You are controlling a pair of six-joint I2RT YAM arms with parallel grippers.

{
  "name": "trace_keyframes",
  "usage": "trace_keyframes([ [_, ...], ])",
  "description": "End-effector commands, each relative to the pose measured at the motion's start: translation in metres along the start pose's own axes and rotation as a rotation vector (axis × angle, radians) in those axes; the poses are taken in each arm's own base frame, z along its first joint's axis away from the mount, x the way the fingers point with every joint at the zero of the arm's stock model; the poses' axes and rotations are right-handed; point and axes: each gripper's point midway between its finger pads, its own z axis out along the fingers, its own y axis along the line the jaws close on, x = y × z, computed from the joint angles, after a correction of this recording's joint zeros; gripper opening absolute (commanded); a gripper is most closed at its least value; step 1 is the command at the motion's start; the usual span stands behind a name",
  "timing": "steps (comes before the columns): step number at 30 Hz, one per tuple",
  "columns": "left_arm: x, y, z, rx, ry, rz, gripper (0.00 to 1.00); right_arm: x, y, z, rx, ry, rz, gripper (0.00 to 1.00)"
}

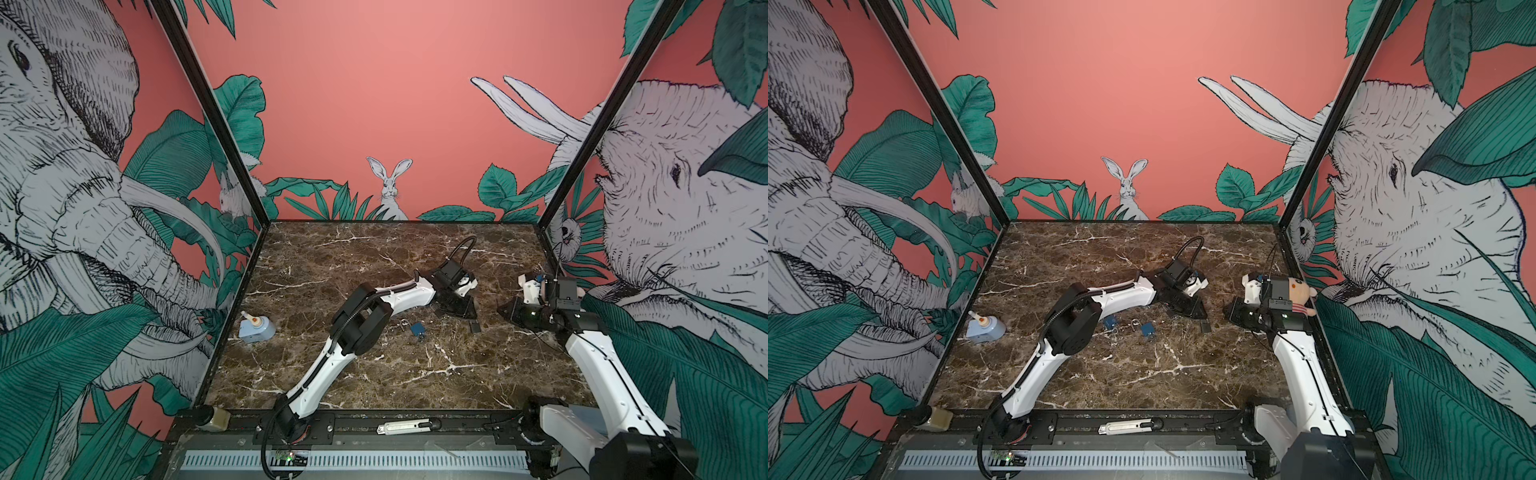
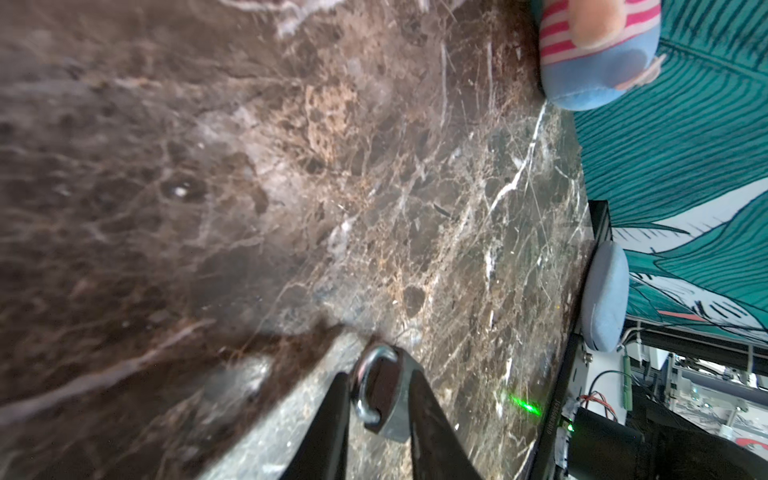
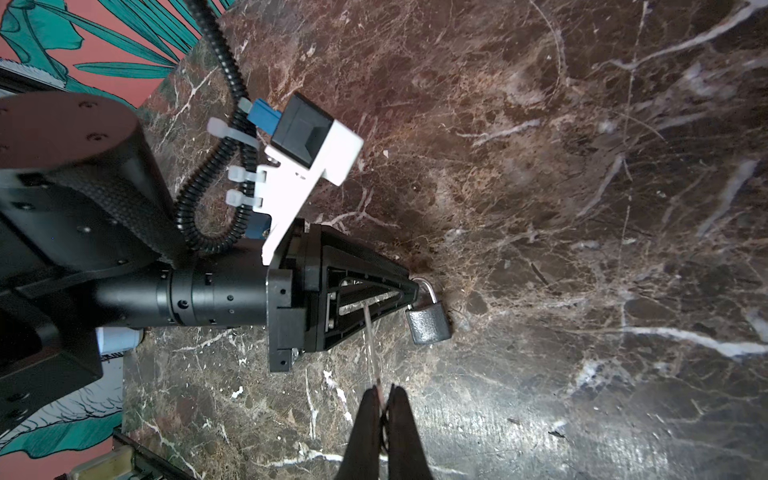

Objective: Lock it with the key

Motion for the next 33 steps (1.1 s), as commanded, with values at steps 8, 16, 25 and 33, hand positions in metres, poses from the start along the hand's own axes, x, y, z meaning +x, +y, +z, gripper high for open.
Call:
trace_keyframes([
  [8,-0.032,0.008,-0.067,-0.035,-0.15,-0.002,0.28,0.01,-0.024,0.023,0.153,0.076,-0.043,0.0],
  [16,-0.044,-0.002,-0.145,-0.037,-0.312,0.024,0.28,0.022,-0.038,0.046,0.205,0.144,-0.043,0.0],
  [25,-0.036,-0.014,-0.201,-0.06,-0.434,0.058,0.28,0.034,-0.045,0.072,0.221,0.209,-0.032,0.0],
  [33,-0.033,-0.011,-0.216,-0.075,-0.483,0.05,0.29,0.046,-0.05,0.091,0.241,0.254,-0.033,0.0],
])
